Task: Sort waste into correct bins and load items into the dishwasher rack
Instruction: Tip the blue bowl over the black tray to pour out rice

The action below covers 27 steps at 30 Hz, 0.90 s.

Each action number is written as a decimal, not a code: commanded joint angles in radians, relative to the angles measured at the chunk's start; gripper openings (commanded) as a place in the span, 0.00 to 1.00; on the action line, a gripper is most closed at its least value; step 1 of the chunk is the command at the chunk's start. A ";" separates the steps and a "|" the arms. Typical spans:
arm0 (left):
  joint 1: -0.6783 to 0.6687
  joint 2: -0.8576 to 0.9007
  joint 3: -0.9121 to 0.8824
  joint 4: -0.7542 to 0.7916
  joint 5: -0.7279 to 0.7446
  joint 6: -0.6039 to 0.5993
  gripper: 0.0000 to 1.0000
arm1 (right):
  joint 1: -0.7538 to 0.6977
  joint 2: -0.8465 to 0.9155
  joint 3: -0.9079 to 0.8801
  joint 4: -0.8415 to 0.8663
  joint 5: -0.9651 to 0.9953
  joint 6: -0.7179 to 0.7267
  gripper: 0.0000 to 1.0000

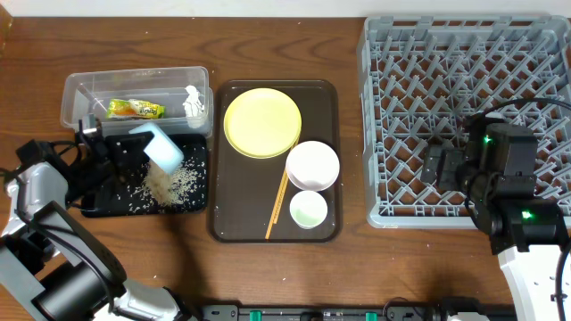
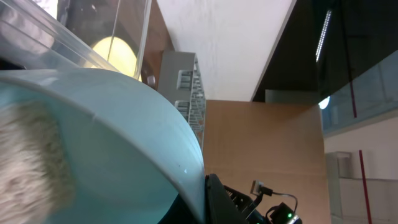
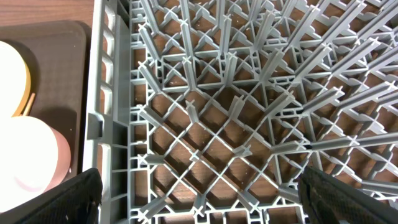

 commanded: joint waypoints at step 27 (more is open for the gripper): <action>0.011 -0.001 0.019 0.203 0.050 -0.099 0.06 | -0.008 -0.006 0.018 -0.002 0.000 -0.001 0.99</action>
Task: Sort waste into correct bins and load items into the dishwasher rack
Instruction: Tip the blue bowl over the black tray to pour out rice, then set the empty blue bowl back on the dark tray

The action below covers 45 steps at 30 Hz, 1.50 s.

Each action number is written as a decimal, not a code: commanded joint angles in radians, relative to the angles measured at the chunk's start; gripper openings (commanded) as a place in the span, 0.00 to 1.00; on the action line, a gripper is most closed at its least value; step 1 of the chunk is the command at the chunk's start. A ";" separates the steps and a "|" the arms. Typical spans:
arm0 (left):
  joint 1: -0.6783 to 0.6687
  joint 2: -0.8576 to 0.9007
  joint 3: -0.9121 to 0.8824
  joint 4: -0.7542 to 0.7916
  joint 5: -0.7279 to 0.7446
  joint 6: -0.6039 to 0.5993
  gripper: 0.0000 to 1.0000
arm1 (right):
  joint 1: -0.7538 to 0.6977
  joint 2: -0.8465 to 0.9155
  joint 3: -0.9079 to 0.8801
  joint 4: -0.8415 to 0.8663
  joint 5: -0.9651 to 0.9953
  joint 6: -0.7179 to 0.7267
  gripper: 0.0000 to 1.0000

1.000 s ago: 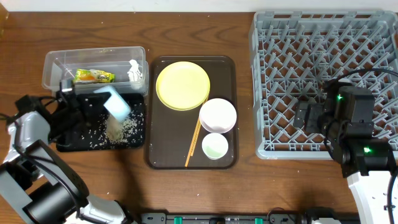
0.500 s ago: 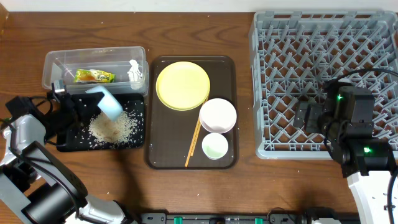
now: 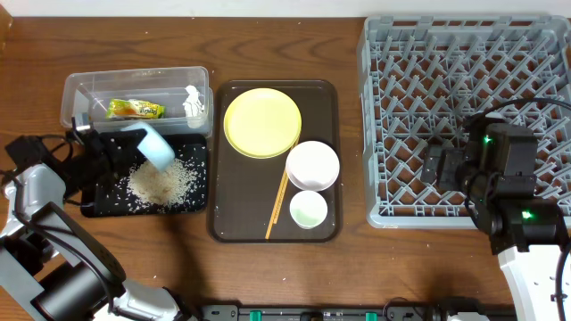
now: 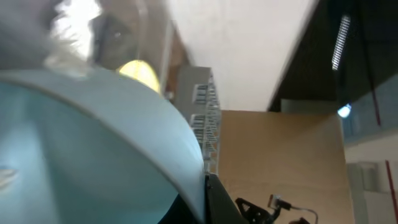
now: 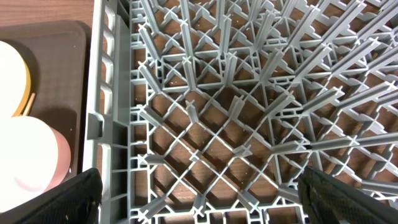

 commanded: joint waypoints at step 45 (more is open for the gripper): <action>-1.032 -0.150 0.017 -0.143 -1.205 -0.065 0.07 | -0.008 -0.006 0.018 -0.001 0.008 -0.008 0.99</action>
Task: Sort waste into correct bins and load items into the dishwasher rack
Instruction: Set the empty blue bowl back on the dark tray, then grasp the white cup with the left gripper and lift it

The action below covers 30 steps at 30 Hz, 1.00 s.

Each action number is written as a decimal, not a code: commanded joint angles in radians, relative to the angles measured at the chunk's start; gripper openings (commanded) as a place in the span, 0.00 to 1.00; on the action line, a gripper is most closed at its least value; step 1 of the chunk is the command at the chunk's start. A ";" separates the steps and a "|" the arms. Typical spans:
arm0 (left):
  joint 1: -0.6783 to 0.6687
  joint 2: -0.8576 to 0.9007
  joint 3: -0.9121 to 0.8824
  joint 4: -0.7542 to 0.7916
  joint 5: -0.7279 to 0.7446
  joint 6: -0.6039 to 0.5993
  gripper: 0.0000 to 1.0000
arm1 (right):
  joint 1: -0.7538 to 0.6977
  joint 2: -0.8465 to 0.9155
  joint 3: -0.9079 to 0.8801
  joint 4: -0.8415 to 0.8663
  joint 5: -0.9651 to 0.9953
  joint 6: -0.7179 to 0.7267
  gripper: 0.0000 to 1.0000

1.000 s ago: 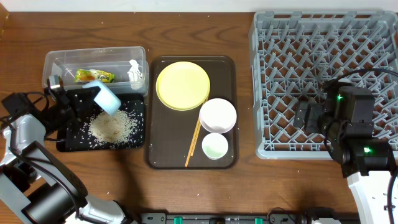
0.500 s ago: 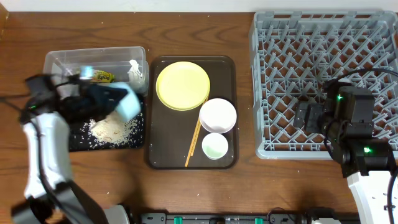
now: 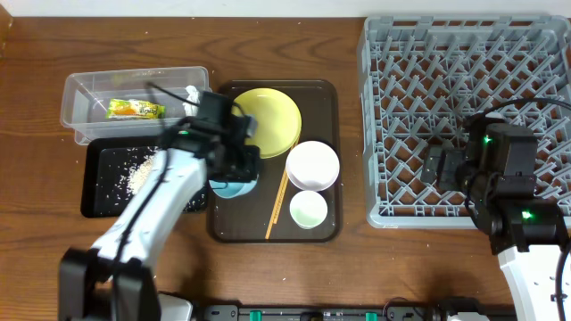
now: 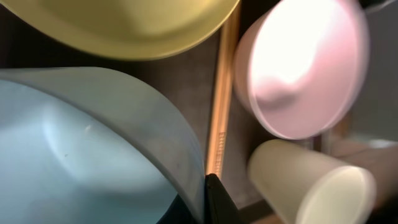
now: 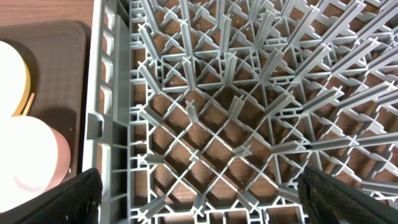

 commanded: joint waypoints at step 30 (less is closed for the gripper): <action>-0.146 -0.084 0.029 -0.033 -0.042 -0.010 0.61 | -0.008 -0.006 0.018 -0.002 0.006 -0.007 0.99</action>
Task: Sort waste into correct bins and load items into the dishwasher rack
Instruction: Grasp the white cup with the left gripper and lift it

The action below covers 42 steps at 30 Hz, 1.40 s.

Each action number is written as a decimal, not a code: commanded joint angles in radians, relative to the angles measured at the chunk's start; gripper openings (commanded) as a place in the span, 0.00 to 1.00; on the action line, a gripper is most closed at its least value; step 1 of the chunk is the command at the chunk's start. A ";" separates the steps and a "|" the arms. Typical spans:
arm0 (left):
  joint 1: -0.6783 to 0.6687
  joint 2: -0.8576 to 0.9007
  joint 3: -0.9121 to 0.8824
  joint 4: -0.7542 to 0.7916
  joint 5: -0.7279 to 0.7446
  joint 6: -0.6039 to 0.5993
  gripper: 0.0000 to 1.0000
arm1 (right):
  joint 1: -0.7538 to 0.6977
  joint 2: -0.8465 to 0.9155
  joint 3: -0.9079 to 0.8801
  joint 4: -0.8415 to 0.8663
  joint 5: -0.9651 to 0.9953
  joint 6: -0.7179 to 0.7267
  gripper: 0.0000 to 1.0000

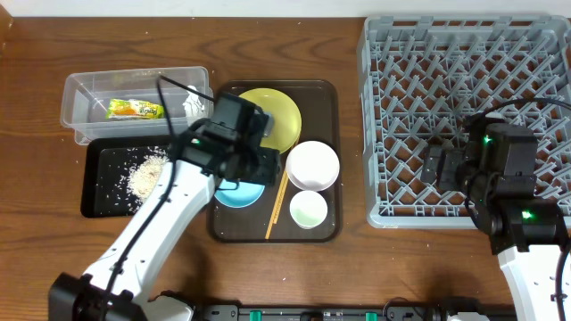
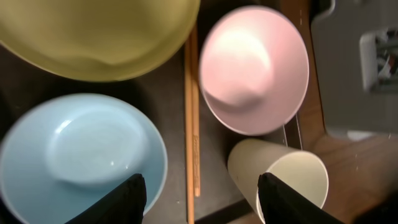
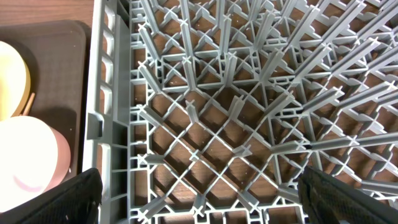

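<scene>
An empty light-blue bowl (image 1: 241, 192) (image 2: 81, 155) sits upright on the brown tray (image 1: 326, 98), at its left side. My left gripper (image 1: 254, 162) (image 2: 199, 202) hovers open just above it, holding nothing. Also on the tray are a yellow plate (image 1: 278, 116) (image 2: 93, 31), a pink bowl (image 1: 312, 165) (image 2: 255, 65), a pale cup (image 1: 309, 209) (image 2: 280, 180) and chopsticks (image 1: 278, 205) (image 2: 191, 124). The grey dishwasher rack (image 1: 366, 107) (image 3: 106, 93) stands at the right. My right gripper (image 1: 434, 167) (image 3: 199, 199) hangs open over its front-left part.
A black tray (image 1: 103, 201) left of the brown one holds a heap of rice (image 1: 147, 174). Behind it a clear bin (image 1: 134, 76) contains a yellow packet (image 1: 136, 109) and a white scrap (image 1: 191, 105). Bare wooden table runs along the front.
My left gripper was shut on the blue bowl's rim low on the brown tray. Now it is open and higher, and the bowl rests free on the tray. The right arm is unchanged.
The left gripper held the blue bowl tilted over the black tray with rice spilling out. Then the bowl was still tipped there above a rice heap. Later the empty bowl was at the brown tray, and now it lies there released.
</scene>
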 commanded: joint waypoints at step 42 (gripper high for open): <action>0.296 0.191 0.031 0.443 0.901 -0.265 0.06 | 0.000 0.189 0.018 0.138 -0.885 -0.193 0.98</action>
